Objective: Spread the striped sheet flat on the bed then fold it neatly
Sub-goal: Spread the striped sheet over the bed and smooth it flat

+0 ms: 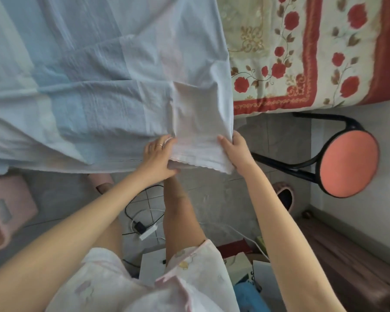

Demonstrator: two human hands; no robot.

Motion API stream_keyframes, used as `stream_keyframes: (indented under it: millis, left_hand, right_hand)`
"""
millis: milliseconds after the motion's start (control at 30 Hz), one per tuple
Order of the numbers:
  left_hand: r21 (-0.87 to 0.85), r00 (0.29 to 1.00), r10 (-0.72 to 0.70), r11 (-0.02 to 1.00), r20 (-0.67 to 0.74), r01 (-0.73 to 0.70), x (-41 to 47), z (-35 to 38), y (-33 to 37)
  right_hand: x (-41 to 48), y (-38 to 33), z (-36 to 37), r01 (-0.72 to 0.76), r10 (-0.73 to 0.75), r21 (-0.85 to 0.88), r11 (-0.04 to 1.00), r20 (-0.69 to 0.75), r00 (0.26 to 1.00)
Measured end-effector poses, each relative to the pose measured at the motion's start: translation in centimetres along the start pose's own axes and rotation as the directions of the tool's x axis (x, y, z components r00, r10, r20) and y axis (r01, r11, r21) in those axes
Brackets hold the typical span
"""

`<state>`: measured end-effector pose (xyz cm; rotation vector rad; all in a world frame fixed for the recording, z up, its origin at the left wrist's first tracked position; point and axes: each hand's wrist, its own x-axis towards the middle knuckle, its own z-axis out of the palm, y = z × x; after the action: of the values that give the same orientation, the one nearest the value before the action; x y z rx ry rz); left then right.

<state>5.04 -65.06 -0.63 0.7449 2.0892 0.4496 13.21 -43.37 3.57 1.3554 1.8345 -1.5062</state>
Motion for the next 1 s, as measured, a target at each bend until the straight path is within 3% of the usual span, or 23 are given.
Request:
stream_keyframes:
  millis: [67, 133, 200, 267, 367, 500, 633, 800, 900, 1000]
  left_hand:
    - [0.065, 0.994, 0.093, 0.994, -0.056, -0.089, -2.4, -0.9, 2.4]
    - [0.102, 0.957, 0.195, 0.979, -0.213, -0.176, -4.3, -1.7, 4.5]
    - [0.104, 0.881, 0.255, 0.967, -0.398, -0.233, -5.7, -3.4, 6.4]
    - [0.071, 0.831, 0.268, 0.961, -0.488, -0.268, -6.7, -5.4, 7.7]
    - [0.134, 0.764, 0.328, 0.942, -0.556, -0.307, -7.4, -7.3, 8.3]
    - [0.301, 0.678, 0.498, 0.867, -0.541, -0.397, -8.4, -7.8, 7.5]
    - [0.391, 0.579, 0.590, 0.807, -0.563, -0.442, -9.3, -8.3, 6.6]
    - [0.375, 0.618, 0.573, 0.819, -0.538, -0.434, -9.9, -9.2, 7.2]
    - [0.346, 0.639, 0.548, 0.837, -0.540, -0.425, -10.3, -9.3, 7.7]
    - [0.311, 0.668, 0.504, 0.863, -0.548, -0.397, -10.7, -9.7, 8.1]
  right_hand:
    - [-3.4, -2.9, -1.2, -0.002, 0.014, 0.193, 0.981, -0.062, 0.998]
    - [-5.9, -5.3, -2.3, -0.008, 0.018, 0.387, 0.922, -0.024, 1.000]
    - [-8.0, -7.3, -3.3, 0.041, -0.017, 0.463, 0.886, -0.055, 0.998]
    - [-9.6, -8.7, -4.0, 0.103, -0.052, 0.467, 0.878, -0.121, 0.991]
    - [-10.8, -9.6, -4.5, 0.137, -0.111, 0.376, 0.916, -0.089, 0.990]
    - [-11.5, -9.5, -4.6, 0.059, -0.059, 0.258, 0.964, -0.010, 0.998]
    - [-13.1, -10.5, -4.9, 0.064, -0.089, 0.153, 0.986, 0.164, 0.982]
    - [-13.8, -11.3, -5.1, 0.138, -0.087, -0.156, 0.978, 0.294, 0.952]
    - [-14.1, -11.8, -4.8, 0.292, -0.179, -0.353, 0.889, 0.319, 0.931]
    - [-14.3, -12.1, -4.8, 0.372, -0.264, -0.431, 0.822, 0.290, 0.920]
